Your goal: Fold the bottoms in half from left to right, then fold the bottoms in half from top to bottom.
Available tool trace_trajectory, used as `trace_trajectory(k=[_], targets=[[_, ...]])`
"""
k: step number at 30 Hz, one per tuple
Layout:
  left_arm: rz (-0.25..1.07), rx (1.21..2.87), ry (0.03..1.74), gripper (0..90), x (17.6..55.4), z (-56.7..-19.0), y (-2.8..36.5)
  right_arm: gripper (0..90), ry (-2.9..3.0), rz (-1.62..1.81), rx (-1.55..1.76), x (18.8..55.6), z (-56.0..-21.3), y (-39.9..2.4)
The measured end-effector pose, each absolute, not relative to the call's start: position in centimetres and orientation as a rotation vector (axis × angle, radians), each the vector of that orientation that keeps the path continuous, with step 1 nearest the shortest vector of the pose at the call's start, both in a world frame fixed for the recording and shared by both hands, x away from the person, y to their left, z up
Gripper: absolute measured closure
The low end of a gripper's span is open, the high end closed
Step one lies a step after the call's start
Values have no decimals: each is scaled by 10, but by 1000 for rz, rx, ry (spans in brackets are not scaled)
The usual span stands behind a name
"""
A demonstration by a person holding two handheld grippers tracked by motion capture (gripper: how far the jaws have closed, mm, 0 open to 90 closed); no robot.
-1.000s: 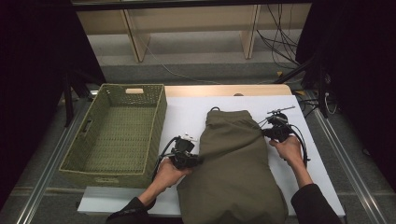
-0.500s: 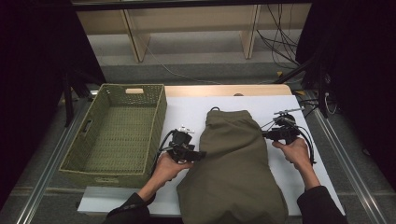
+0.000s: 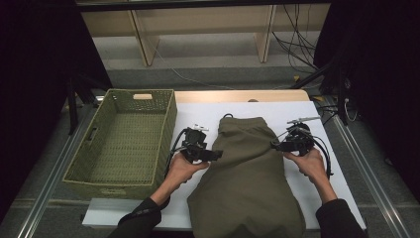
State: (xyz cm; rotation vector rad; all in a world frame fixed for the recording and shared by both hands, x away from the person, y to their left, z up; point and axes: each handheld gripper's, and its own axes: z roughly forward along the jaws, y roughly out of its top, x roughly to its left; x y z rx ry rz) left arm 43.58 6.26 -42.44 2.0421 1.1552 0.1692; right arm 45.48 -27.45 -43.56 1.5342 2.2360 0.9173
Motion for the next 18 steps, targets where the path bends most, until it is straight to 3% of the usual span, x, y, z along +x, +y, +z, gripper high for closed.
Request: trace_trajectory(k=[10,18], targets=[[132,2027,1244,226,465,-428,53,273,2251,925,1519,456,-437,-269],[125,2070,1288,269,487,-438,39,271,2254,919,1526,457,-438,-271]])
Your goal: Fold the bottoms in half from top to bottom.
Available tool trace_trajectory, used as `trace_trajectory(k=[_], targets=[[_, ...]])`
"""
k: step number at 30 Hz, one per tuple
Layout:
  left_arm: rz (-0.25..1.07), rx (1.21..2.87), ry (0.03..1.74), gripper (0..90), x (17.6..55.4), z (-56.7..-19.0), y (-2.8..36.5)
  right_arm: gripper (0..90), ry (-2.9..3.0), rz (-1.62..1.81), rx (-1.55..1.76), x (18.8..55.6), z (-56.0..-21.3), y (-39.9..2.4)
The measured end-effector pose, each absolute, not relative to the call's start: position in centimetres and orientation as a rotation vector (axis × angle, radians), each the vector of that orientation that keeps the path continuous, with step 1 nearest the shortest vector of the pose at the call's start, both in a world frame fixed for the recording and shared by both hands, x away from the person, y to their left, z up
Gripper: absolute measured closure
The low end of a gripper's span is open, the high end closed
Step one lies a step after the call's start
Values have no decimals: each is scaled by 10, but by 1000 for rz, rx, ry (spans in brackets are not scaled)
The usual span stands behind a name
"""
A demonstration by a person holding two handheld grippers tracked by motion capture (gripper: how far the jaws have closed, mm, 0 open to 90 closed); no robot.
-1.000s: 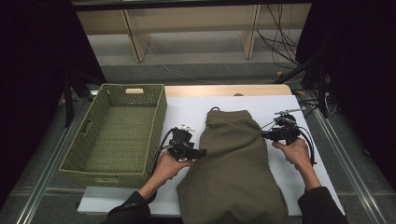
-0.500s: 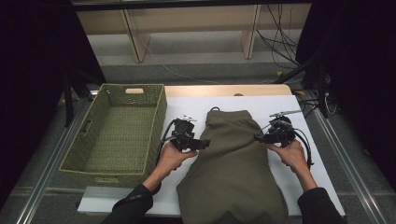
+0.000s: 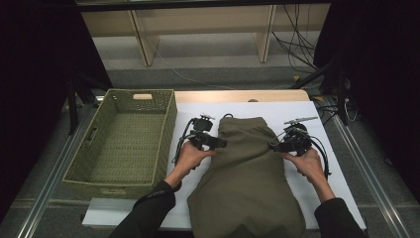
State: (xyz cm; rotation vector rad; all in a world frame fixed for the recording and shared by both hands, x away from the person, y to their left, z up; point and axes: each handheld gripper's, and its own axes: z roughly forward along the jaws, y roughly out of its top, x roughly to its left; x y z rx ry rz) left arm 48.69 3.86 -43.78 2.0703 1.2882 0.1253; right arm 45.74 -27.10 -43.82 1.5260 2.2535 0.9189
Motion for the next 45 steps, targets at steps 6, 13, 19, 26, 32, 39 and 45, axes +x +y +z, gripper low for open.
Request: trace_trajectory(k=[6,13,19,26,32,39,45], targets=[[126,2110,1305,325,496,-446,32,271,2253,903,1544,458,-439,-274],[64,2111,1347,516,507,-458,28,275,2253,894,1544,459,-437,-273],[67,2119,1315,827,506,-457,29,281,2255,863,1559,463,-438,-274],[77,2097,1302,844,507,-452,32,289,2268,848,1595,476,-439,-278],[89,2093,1304,844,508,-448,32,328,2318,805,1613,490,-440,-271],[85,2096,1307,843,508,-448,32,378,2343,728,1661,508,-451,-263],[106,2103,1301,845,509,-447,34,402,2384,681,1688,515,-458,-257]])
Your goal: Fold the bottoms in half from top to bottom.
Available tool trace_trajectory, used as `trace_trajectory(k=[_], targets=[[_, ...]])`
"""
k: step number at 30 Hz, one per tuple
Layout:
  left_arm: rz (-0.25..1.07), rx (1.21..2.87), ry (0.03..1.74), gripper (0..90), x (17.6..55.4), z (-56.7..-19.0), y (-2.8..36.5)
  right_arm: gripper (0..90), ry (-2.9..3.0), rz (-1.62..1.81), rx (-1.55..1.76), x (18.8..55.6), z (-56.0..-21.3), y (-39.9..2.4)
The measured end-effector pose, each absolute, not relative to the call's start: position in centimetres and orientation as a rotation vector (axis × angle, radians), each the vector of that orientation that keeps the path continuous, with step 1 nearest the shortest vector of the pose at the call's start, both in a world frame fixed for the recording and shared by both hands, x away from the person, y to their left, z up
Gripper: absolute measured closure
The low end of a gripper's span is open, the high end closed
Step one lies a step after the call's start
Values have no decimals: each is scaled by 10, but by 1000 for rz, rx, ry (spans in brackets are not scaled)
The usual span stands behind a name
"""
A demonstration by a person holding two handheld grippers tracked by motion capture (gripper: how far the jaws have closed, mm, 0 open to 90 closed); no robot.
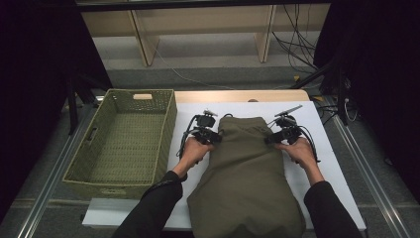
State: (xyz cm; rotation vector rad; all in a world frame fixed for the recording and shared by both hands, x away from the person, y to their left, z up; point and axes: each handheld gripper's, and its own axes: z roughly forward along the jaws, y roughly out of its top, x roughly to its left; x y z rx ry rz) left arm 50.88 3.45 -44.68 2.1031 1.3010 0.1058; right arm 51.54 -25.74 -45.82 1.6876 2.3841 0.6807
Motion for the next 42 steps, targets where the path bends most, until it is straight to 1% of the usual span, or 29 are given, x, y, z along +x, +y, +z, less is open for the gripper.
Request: trace_trajectory(k=[3,5,10,13,16,18,21,31,42], targets=[[115,2103,1305,846,509,-447,35,401,2395,644,1681,517,-462,-252],[120,2106,1306,845,509,-448,34,418,2390,641,1689,518,-462,-249],[117,2105,1305,845,509,-448,34,567,2391,645,1667,518,-462,-245],[116,2101,1311,845,510,-449,34,683,2397,642,1659,519,-462,-243],[122,2094,1310,845,510,-449,34,843,2408,663,1682,520,-462,-244],[131,2080,1306,846,509,-447,35,872,2410,687,1681,520,-462,-245],[141,2064,1309,848,509,-446,37,887,2399,731,1656,519,-456,-247],[175,1995,1332,848,513,-438,43,893,2355,836,1585,521,-422,-248],[259,1931,1300,849,525,-402,41,893,2279,888,1508,529,-378,-248]])
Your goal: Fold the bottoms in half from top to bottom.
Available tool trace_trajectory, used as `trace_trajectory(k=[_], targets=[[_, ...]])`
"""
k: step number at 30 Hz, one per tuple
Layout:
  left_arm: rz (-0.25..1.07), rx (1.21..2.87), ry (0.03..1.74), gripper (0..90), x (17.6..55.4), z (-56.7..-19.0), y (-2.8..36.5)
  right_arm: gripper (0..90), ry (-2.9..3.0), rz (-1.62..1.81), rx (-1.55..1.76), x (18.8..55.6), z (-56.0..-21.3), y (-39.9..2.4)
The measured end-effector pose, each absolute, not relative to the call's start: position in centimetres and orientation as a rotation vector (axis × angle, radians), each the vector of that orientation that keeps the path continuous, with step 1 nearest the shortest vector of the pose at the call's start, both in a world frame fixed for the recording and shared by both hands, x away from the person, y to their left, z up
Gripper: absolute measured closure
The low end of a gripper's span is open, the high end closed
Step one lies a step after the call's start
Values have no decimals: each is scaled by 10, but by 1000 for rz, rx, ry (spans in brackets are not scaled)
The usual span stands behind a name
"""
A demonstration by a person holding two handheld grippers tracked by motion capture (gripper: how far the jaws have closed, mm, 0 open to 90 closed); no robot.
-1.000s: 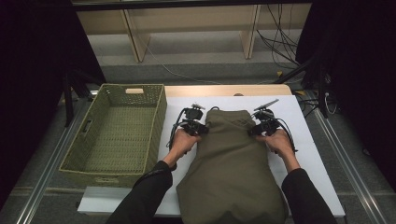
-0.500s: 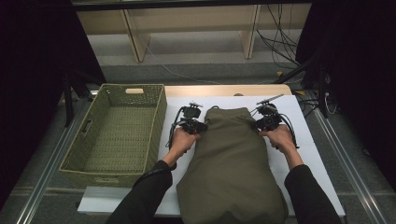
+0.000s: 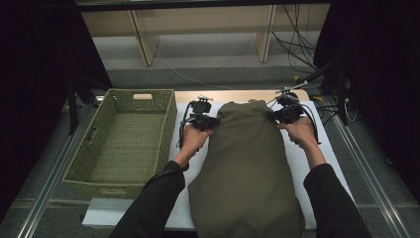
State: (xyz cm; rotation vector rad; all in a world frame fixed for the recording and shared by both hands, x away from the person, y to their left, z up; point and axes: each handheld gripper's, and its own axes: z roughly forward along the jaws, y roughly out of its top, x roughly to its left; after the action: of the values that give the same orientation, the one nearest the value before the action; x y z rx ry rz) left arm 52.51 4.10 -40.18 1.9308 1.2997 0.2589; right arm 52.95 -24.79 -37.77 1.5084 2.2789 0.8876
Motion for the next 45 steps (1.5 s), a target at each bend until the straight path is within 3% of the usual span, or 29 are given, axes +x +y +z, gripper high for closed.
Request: trace_trajectory(k=[23,45], targets=[[382,1851,1228,847,545,-344,39,893,2120,964,1394,543,-320,-244],[225,1938,1050,842,483,-376,46,885,2188,1054,1274,470,-353,-263]])
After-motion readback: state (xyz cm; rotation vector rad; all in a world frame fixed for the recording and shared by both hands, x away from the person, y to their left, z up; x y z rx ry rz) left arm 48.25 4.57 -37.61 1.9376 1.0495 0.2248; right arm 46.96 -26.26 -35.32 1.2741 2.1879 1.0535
